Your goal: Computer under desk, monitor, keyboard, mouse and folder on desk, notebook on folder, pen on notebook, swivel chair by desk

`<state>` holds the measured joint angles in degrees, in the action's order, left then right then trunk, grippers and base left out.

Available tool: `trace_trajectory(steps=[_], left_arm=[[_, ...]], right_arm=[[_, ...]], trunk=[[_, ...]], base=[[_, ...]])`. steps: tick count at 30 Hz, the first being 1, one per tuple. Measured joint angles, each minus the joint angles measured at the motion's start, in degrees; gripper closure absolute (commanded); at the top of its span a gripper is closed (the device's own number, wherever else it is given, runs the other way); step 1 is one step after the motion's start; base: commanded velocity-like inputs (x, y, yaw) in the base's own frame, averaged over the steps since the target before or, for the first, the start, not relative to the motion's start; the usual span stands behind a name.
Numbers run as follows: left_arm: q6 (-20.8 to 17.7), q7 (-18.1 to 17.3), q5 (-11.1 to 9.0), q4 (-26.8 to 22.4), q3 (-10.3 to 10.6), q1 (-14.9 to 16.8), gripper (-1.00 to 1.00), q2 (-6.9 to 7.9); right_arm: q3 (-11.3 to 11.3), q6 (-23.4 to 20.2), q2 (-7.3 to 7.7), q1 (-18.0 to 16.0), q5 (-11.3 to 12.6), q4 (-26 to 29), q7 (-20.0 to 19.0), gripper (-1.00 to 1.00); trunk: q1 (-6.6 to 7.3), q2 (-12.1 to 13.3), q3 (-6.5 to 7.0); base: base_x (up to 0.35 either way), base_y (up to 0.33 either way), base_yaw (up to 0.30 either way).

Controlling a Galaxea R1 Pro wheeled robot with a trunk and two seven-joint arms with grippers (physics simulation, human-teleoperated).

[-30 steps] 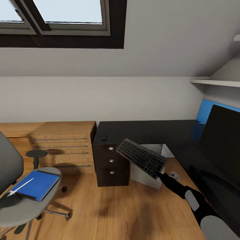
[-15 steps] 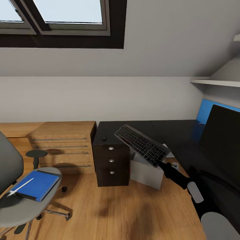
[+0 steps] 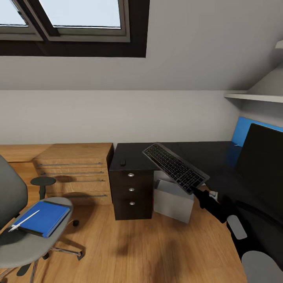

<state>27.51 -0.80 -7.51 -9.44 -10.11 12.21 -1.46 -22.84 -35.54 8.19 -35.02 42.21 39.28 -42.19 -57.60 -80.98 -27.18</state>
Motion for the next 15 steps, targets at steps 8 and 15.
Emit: trace_trajectory(steps=[8, 15], left_arm=[[0.01, 0.0, 0.0, 0.0, 0.0, 0.0, -1.0, -0.02], [0.0, 0.0, 0.0, 0.0, 0.0, 0.0, -1.0, -0.02]], right_arm=[[-0.15, -0.04, 0.52, 0.09, 0.19, -0.72, -0.18, 1.0], [-0.23, 0.13, 0.37, 0.09, 0.2, -0.7, 0.18, 1.0]], trunk=[[0.0, 0.0, 0.0], [0.0, 0.0, 0.0]], base=[[0.0, 0.0, 0.0], [0.0, 0.0, 0.0]])
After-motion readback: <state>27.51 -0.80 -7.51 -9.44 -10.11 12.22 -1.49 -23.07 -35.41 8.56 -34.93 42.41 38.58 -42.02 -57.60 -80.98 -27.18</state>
